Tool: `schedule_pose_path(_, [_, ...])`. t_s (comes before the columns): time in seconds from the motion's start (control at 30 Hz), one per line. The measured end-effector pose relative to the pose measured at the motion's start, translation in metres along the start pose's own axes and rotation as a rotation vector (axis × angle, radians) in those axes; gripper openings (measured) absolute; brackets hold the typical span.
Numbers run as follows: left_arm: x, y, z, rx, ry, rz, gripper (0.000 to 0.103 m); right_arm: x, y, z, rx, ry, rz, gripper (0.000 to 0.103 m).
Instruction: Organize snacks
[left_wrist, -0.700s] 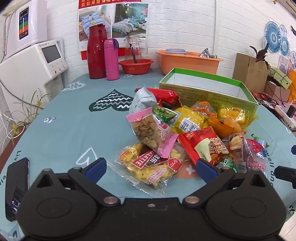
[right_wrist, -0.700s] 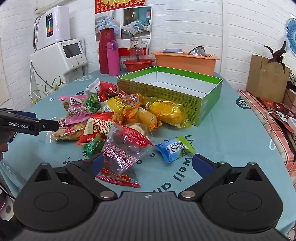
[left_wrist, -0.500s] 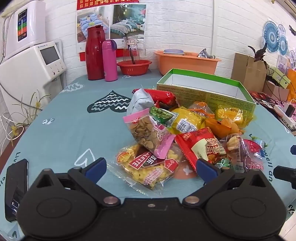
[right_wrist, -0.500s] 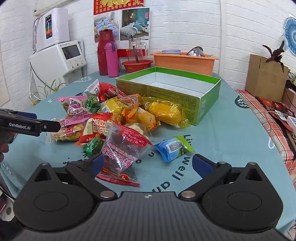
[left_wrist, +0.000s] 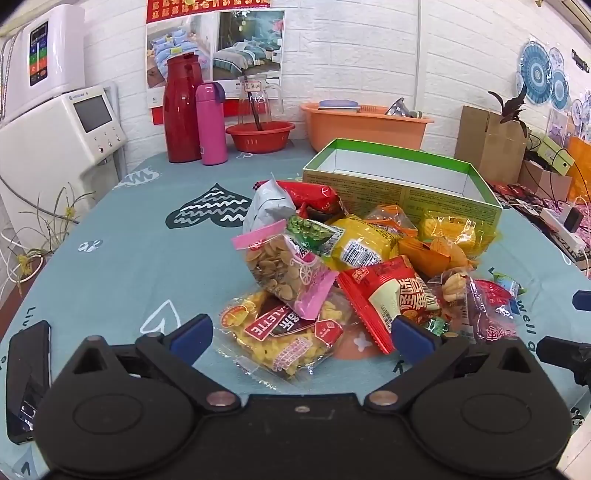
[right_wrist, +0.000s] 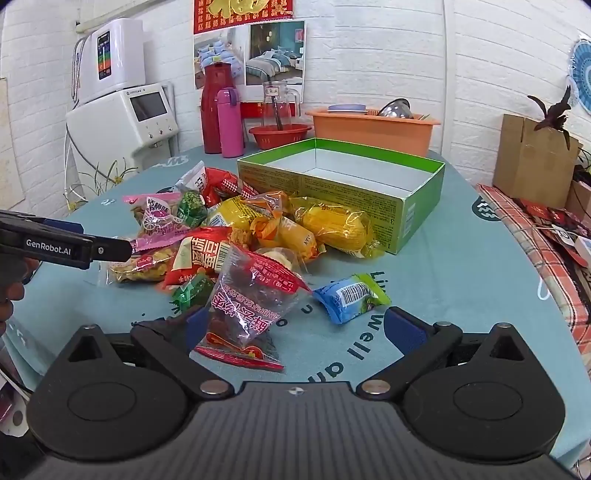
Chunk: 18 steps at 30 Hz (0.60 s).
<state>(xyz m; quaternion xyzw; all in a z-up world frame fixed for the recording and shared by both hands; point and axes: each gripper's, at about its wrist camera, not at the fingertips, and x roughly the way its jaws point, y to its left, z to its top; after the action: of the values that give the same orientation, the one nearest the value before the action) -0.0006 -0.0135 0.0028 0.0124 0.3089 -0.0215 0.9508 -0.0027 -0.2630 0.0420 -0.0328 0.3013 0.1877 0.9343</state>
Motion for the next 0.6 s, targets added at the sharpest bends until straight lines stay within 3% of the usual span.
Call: schedule_pose_path(0.6, [0.001, -0.0081, 0.0008, 0.016, 0.005, -0.015, 0.103, 0.0035, 0.0043, -0.0033, -0.011, -0.001, 0.016, 0.103])
